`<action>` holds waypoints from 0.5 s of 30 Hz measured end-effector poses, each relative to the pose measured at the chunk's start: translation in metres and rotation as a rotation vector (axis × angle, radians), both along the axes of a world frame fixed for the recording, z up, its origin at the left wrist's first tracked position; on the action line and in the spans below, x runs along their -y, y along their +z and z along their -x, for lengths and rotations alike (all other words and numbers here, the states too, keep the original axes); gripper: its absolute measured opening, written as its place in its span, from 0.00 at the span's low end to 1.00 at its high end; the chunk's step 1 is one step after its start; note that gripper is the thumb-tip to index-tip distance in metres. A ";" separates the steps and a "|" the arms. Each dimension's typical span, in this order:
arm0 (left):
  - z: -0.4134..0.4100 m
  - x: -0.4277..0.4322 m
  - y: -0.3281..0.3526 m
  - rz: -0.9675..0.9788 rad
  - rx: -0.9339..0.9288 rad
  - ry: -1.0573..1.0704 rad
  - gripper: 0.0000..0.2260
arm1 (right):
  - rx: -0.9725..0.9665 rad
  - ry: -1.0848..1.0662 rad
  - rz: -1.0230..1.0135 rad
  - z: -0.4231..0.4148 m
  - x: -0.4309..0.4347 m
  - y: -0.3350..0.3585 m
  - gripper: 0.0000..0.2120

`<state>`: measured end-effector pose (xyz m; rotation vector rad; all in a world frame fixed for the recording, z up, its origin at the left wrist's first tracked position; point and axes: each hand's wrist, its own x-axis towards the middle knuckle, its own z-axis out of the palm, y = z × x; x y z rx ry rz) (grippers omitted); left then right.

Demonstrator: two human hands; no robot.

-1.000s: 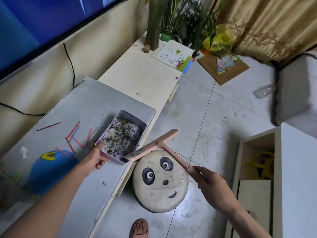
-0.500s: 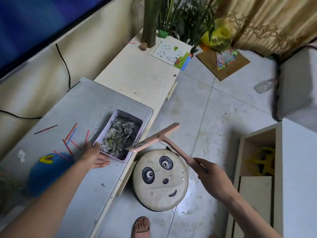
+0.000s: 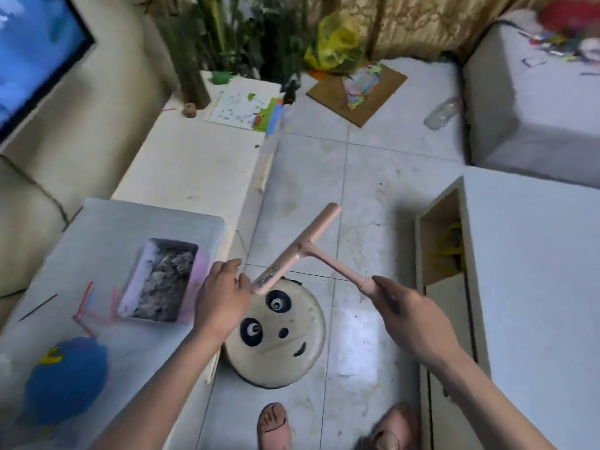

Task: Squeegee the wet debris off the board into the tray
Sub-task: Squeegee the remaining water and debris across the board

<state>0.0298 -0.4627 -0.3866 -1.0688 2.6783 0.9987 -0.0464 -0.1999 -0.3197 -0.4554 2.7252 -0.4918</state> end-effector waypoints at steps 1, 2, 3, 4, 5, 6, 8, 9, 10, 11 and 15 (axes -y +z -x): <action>0.016 -0.019 0.004 -0.004 -0.008 -0.058 0.16 | -0.034 -0.005 -0.032 0.005 -0.017 0.004 0.15; 0.032 -0.038 0.006 -0.008 -0.008 -0.121 0.17 | -0.059 -0.018 -0.054 0.010 -0.034 0.008 0.15; 0.047 -0.057 0.007 -0.021 -0.002 -0.177 0.17 | -0.080 -0.035 -0.075 0.015 -0.052 0.010 0.15; 0.062 -0.077 0.008 -0.034 0.003 -0.227 0.18 | -0.095 -0.053 -0.090 0.020 -0.070 0.014 0.15; 0.077 -0.099 0.007 -0.037 0.013 -0.275 0.18 | -0.105 -0.075 -0.093 0.025 -0.089 0.016 0.15; 0.091 -0.120 0.005 -0.030 0.020 -0.318 0.19 | -0.100 -0.102 -0.081 0.031 -0.108 0.017 0.15; 0.117 -0.166 0.001 -0.019 0.031 -0.397 0.18 | -0.084 -0.150 -0.055 0.042 -0.150 0.017 0.15; 0.128 -0.187 0.000 -0.019 0.031 -0.425 0.17 | -0.088 -0.167 -0.047 0.048 -0.170 0.013 0.15; 0.140 -0.211 -0.003 -0.019 0.037 -0.456 0.16 | -0.090 -0.191 -0.049 0.054 -0.194 0.010 0.13; 0.153 -0.237 -0.006 -0.022 0.042 -0.482 0.15 | -0.091 -0.218 -0.047 0.061 -0.218 0.006 0.13; 0.189 -0.318 -0.013 -0.010 0.065 -0.562 0.09 | -0.084 -0.260 -0.072 0.084 -0.295 -0.008 0.17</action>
